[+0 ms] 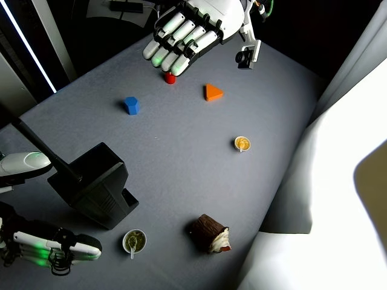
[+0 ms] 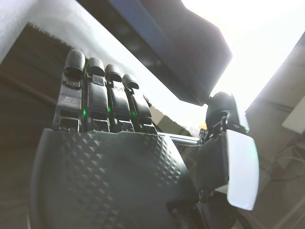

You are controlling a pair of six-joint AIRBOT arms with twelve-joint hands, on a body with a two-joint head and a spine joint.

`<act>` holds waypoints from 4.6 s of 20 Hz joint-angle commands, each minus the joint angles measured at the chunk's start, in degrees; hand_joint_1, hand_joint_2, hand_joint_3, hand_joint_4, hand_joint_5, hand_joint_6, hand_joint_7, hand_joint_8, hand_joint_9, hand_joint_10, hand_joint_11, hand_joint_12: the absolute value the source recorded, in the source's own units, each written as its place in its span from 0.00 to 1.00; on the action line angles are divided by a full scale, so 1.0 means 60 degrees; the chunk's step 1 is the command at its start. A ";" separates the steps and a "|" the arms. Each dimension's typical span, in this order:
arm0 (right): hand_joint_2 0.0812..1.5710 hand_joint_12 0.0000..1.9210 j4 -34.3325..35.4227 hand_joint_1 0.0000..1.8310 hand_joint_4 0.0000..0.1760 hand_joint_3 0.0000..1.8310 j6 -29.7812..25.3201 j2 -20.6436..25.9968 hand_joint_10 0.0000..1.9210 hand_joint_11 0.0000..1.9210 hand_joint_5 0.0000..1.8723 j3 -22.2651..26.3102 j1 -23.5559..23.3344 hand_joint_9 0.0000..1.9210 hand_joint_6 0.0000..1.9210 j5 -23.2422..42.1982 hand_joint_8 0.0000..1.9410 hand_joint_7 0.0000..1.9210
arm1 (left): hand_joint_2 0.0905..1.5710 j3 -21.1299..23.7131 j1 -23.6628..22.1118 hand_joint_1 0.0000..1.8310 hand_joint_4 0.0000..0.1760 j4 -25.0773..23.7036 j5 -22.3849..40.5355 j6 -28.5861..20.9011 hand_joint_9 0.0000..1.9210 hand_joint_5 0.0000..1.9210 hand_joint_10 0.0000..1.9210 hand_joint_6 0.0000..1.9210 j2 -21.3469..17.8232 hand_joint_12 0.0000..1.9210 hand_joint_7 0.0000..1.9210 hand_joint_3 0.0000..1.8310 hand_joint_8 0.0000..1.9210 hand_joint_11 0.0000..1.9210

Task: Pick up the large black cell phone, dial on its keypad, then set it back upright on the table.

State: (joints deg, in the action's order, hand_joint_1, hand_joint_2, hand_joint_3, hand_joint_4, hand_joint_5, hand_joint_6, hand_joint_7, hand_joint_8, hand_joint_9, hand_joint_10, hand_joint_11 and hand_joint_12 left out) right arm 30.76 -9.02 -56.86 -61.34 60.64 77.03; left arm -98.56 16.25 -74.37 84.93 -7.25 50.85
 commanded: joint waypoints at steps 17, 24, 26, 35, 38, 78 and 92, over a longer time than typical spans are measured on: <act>0.67 0.28 -0.0456 0.07 0.05 0.00 -0.0086 -0.0473 0.00 0.00 0.02 -0.0757 -0.0528 0.05 0.00 0.1145 0.00 0.05 | 0.81 0.0014 -0.0184 0.06 0.00 0.0996 0.0703 0.0086 0.11 0.16 0.00 0.01 -0.0050 0.20 0.14 0.00 0.00 0.00; 0.67 0.25 -0.0455 0.08 0.01 0.00 -0.0086 -0.0510 0.00 0.00 0.02 -0.0743 -0.0750 0.05 0.00 0.1319 0.00 0.05 | 0.81 0.0014 -0.0184 0.02 0.00 0.0979 0.0757 0.0095 0.12 0.16 0.00 0.00 -0.0062 0.24 0.14 0.00 0.00 0.00; 0.67 0.25 -0.0455 0.08 0.01 0.00 -0.0086 -0.0508 0.00 0.00 0.02 -0.0686 -0.0750 0.05 0.00 0.1387 0.00 0.05 | 0.81 0.0015 -0.0184 0.02 0.00 0.0979 0.0763 0.0095 0.12 0.16 0.00 0.00 -0.0071 0.23 0.14 0.00 0.00 0.00; 0.66 0.25 -0.0441 0.07 0.06 0.00 -0.0086 -0.0506 0.00 0.00 0.02 -0.0681 -0.1158 0.06 0.00 0.1664 0.00 0.05 | 0.81 0.0015 -0.0185 0.03 0.00 0.0971 0.0789 0.0110 0.11 0.14 0.00 0.00 -0.0092 0.21 0.14 0.00 0.00 0.00; 0.66 0.21 -0.0440 0.08 0.04 0.00 -0.0087 -0.0508 0.00 0.00 0.02 -0.0713 -0.1208 0.05 0.00 0.1720 0.00 0.05 | 0.81 0.0017 -0.0185 0.04 0.00 0.0955 0.0800 0.0113 0.11 0.14 0.00 0.00 -0.0091 0.23 0.14 0.00 0.00 0.00; 0.65 0.14 -0.0729 0.11 0.04 0.00 -0.0090 -0.0915 0.00 0.00 0.04 -0.1086 -0.1306 0.05 0.00 0.1714 0.00 0.06 | 0.81 0.0051 -0.0184 0.04 0.00 0.0867 0.0869 0.0112 0.11 0.15 0.00 0.00 -0.0091 0.22 0.13 0.00 0.00 0.00; 0.66 0.22 -0.0726 0.13 0.03 0.00 -0.0108 -0.1005 0.00 0.00 0.05 -0.1352 -0.1343 0.07 0.00 0.1724 0.00 0.07 | 0.83 0.0067 -0.0185 0.01 0.00 0.0867 0.0896 0.0120 0.08 0.12 0.00 0.00 -0.0091 0.15 0.10 0.00 0.00 0.00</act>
State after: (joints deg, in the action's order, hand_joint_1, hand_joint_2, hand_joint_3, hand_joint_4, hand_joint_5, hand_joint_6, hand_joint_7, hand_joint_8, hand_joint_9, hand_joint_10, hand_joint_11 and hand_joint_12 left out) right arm 26.52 -9.02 -63.26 -68.99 53.04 80.05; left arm -98.50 16.25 -75.46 86.87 -6.63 50.83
